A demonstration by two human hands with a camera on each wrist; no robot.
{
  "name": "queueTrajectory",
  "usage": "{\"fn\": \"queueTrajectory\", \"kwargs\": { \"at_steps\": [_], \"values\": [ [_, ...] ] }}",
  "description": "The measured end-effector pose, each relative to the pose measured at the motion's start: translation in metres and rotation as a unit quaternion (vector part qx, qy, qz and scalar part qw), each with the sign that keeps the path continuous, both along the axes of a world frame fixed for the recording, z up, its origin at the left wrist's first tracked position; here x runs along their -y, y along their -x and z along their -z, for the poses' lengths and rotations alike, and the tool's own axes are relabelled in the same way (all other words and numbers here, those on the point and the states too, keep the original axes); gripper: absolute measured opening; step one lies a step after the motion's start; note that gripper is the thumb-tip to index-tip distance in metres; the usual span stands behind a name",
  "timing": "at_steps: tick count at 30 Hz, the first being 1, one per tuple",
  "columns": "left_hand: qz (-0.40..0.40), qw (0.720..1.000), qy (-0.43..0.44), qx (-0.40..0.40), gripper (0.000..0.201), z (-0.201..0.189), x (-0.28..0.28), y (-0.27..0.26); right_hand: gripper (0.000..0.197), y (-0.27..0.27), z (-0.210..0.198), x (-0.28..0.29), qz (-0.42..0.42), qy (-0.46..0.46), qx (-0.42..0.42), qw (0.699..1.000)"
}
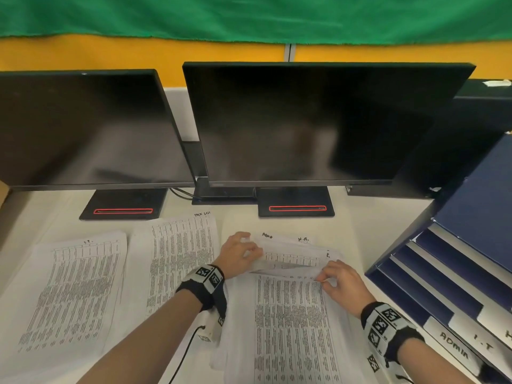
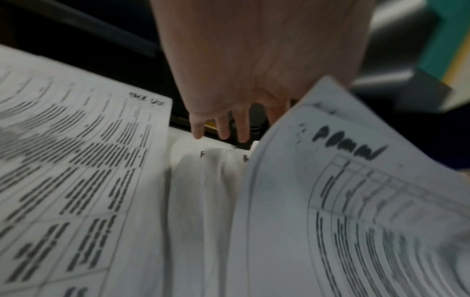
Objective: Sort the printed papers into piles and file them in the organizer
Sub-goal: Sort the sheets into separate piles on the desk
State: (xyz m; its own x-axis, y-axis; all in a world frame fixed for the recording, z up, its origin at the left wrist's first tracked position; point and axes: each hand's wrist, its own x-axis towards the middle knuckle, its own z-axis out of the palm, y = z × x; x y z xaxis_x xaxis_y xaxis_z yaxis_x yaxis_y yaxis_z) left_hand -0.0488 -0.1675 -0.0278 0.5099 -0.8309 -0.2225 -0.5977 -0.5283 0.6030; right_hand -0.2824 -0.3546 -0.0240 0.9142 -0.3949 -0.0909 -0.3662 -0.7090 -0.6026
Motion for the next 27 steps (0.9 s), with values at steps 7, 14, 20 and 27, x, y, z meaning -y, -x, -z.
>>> {"fn": "queueTrajectory", "kwargs": {
  "at_steps": [7,14,20,27],
  "values": [
    [-0.058,0.997,-0.010,0.059,0.021,-0.010,0.005,-0.007,0.015,-0.009,-0.010,0.012,0.026,-0.042,-0.034,0.998],
    [-0.087,0.987,0.113,0.071,0.015,-0.041,-0.001,0.002,0.010,-0.018,-0.012,0.025,0.045,-0.073,-0.102,0.991],
    [-0.161,0.949,0.238,0.132,0.015,-0.128,-0.018,-0.001,0.011,-0.023,-0.011,0.029,0.057,-0.099,-0.109,0.987],
    [-0.273,0.870,0.382,0.153,0.007,-0.208,-0.058,-0.074,0.051,-0.022,-0.001,0.038,0.070,-0.137,-0.128,0.980]
  ]
}}
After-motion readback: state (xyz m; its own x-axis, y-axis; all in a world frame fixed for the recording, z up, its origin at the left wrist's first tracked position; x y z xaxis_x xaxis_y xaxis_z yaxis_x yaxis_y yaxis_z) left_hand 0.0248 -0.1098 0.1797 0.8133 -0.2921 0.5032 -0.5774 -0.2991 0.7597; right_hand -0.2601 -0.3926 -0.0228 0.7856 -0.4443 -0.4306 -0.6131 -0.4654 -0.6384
